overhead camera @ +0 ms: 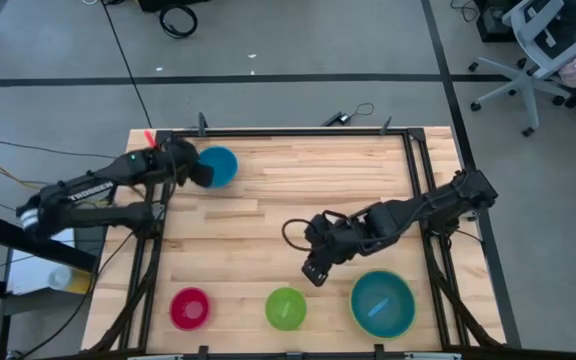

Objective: Nest bowls inside each other
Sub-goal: Stack the blue bowl on top of the light blue bowl

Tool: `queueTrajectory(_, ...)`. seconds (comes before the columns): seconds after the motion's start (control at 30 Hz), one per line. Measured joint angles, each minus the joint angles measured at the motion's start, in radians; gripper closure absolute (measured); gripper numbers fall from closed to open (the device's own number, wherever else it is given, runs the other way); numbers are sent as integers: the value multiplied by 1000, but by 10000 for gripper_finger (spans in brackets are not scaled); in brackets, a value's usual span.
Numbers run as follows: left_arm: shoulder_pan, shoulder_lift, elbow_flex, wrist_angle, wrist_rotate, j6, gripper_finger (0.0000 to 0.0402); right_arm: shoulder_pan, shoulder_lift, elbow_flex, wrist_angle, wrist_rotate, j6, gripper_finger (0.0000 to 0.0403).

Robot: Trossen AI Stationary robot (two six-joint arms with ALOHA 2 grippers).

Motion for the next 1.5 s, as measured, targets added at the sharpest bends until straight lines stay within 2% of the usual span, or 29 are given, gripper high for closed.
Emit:
queueTrajectory(0.13,182,10,-8,12,24,63,241,-37,0,0,-20,-16,-66,237)
queueTrajectory(0.3,319,72,-24,70,124,203,241,-72,0,0,-86,-30,-119,237)
queueTrajectory(0.5,381,208,-48,131,132,219,241,-109,0,0,-192,-33,-172,237)
queueTrajectory(0.6,396,278,-49,179,176,221,241,-127,0,0,-226,-33,-203,237)
queueTrajectory(0.83,425,432,-49,246,202,232,244,-181,0,0,-273,-27,-285,236)
queueTrajectory(0.97,430,489,-49,250,213,242,277,-222,-9,0,-278,-4,-338,236)
queueTrajectory(1.17,415,461,-43,296,306,230,382,-321,-21,0,-316,39,-443,236)
queueTrajectory(1.37,313,363,-24,330,319,142,391,-434,-25,1,-286,99,-542,236)
queueTrajectory(1.5,181,307,6,395,301,89,392,-501,-25,1,-216,103,-610,236)
